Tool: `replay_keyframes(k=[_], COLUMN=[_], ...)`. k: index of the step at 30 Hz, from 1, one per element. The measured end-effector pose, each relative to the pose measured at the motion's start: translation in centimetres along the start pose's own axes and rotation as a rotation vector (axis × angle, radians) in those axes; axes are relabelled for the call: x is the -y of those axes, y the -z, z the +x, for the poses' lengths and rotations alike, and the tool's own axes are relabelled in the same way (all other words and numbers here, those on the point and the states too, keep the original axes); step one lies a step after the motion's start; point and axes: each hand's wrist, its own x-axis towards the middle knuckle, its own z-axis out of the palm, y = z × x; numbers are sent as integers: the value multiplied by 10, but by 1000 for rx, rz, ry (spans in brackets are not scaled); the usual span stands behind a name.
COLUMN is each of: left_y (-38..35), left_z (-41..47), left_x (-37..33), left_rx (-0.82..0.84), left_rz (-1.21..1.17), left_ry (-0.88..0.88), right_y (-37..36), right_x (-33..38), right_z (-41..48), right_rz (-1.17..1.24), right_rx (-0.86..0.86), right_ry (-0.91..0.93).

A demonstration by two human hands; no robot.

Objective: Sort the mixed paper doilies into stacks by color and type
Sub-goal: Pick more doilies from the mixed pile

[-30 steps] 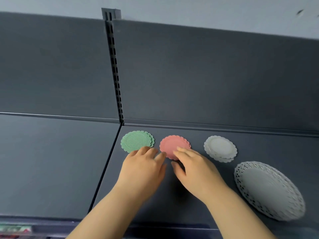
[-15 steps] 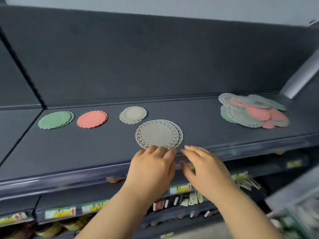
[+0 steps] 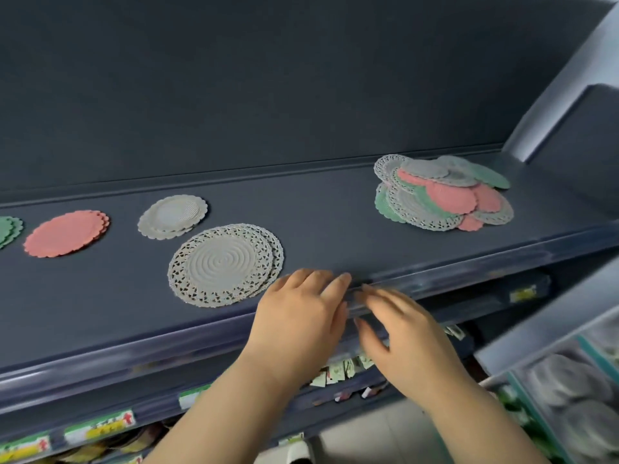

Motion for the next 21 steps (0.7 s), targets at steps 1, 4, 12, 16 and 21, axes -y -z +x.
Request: replay_keyframes(k=[1,4,12,16,21], left_y=[-4,-15,-40,-50,-60], left_z=[10,44,132,148,149], left_x=[3,12,9,8,14], left_rx=[-3,-40,-73,-50,-41], left_rz=[-7,-18,-71,-76,-57], left_ry=[11,30,-41,-83,-68], right_y=[-1,1,22,19,19], right_x=[-5,-21,-84,-108,-127], right_z=[9,40,93,101,120], right_rz=[-7,-20,-73,-27,32], right_rx=[-8,-23,-64,-81,-133], right_ry=[11,52,-68,-195,-195])
